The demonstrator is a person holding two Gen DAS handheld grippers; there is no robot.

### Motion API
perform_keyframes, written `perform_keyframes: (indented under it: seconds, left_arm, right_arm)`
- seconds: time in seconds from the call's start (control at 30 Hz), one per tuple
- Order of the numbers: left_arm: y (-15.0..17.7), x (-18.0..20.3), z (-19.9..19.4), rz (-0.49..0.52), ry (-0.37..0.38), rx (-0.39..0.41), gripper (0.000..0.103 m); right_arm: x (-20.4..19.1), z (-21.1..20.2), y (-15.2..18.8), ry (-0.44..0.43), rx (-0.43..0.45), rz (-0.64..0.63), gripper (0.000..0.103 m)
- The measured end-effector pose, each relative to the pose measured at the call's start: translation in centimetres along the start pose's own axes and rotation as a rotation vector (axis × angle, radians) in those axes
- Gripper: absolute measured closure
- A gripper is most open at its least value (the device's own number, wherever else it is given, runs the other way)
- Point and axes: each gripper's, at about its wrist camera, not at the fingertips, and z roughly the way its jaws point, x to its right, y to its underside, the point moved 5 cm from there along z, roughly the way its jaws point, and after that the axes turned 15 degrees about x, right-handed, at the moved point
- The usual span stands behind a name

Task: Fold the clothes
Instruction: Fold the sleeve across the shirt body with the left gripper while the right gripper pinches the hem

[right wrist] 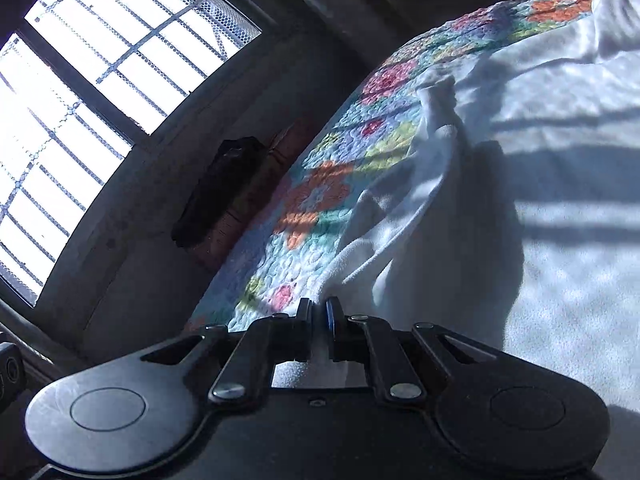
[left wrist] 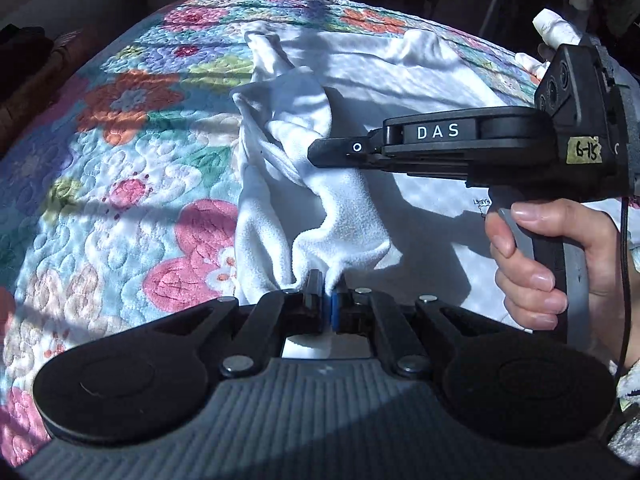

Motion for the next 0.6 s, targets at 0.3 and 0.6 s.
perform_keyframes:
  seconds: [0.3, 0.6]
  left_arm:
    - [-1.8, 1.4, -1.2, 0.054, 0.018, 0.145, 0.052]
    - [-2.0, 1.3, -2.1, 0.082, 0.000, 0.139, 0.043]
  right_arm:
    - [-3.0, -1.7, -1.5, -0.178, -0.024, -0.019, 0.093]
    - [-3.4, -3.0, -0.8, -0.183, -0.010, 0.009, 0.093]
